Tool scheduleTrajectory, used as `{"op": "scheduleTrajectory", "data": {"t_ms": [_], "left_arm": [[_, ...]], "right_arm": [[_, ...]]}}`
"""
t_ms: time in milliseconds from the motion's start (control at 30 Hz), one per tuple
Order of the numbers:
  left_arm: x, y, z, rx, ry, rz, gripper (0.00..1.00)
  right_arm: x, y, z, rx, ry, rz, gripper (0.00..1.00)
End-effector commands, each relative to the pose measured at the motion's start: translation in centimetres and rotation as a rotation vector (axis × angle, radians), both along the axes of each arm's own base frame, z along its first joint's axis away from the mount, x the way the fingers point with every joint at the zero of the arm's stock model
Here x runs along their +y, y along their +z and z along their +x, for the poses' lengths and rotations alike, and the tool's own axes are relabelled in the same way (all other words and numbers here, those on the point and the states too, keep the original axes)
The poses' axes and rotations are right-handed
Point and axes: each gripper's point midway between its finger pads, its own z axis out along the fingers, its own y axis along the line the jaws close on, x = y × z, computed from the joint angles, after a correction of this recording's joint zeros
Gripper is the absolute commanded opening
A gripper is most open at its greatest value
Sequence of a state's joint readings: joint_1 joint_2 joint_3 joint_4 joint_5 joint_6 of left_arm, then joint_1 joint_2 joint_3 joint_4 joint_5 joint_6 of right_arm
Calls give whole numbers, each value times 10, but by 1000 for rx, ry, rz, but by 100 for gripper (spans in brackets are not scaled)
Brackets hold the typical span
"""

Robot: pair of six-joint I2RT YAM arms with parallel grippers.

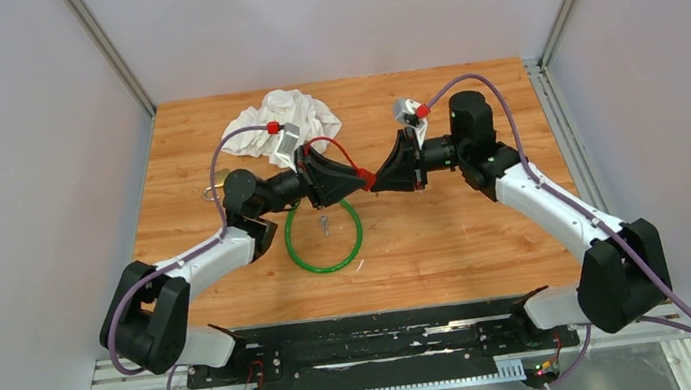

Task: Lock with the key
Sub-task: Lock the lock.

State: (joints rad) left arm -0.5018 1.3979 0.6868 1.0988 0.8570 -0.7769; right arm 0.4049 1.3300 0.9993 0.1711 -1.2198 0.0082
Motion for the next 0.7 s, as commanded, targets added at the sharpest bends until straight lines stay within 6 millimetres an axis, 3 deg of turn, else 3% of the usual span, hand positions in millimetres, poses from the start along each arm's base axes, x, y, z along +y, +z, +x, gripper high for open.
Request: {"op": "scheduleTrajectory", "data": {"t_ms": [0,667], "left_arm": [[4,15,-7,-114,16,-37,0],[5,19,-6,-151,33,-50,0]], "right_arm": [[0,5,-10,11,76,13,2],[0,4,-13,21,100,10,1]]}}
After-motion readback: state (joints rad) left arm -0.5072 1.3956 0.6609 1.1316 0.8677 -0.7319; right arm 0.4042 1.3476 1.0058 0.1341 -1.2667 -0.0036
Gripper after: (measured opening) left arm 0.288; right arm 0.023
